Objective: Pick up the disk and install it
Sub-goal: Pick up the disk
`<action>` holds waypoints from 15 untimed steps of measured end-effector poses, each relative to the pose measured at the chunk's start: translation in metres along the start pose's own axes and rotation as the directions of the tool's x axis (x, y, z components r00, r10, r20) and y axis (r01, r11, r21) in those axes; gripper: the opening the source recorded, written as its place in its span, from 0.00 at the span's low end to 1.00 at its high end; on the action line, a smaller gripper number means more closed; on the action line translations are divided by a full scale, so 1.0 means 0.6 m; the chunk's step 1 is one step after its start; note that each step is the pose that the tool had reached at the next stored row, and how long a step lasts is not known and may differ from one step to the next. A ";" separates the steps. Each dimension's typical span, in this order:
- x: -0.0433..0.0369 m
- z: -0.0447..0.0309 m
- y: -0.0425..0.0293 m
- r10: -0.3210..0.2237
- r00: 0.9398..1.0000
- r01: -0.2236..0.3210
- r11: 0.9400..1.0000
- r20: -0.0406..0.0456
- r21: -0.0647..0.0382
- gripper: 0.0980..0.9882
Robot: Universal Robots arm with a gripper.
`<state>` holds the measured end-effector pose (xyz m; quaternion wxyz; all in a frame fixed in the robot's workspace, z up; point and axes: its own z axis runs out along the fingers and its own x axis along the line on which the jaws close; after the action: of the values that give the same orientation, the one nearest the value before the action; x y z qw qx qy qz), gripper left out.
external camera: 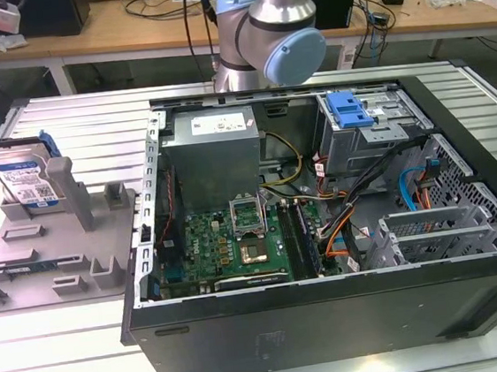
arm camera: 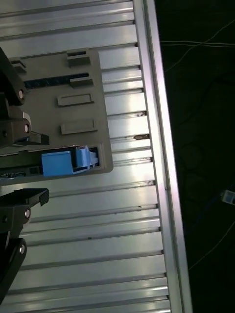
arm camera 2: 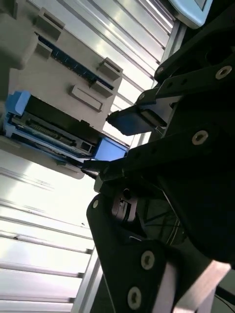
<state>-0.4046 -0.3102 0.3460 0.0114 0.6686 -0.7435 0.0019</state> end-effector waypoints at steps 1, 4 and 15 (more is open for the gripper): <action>0.000 0.004 0.002 -0.020 1.000 0.020 1.000 0.000 0.000 0.43; 0.000 0.010 0.006 -0.050 0.999 0.050 0.999 -0.001 -0.002 0.43; 0.003 0.018 0.010 -0.066 0.998 0.066 0.998 -0.002 -0.009 0.43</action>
<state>-0.4109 -0.3116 0.3350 0.0153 0.6929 -0.7209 -0.0013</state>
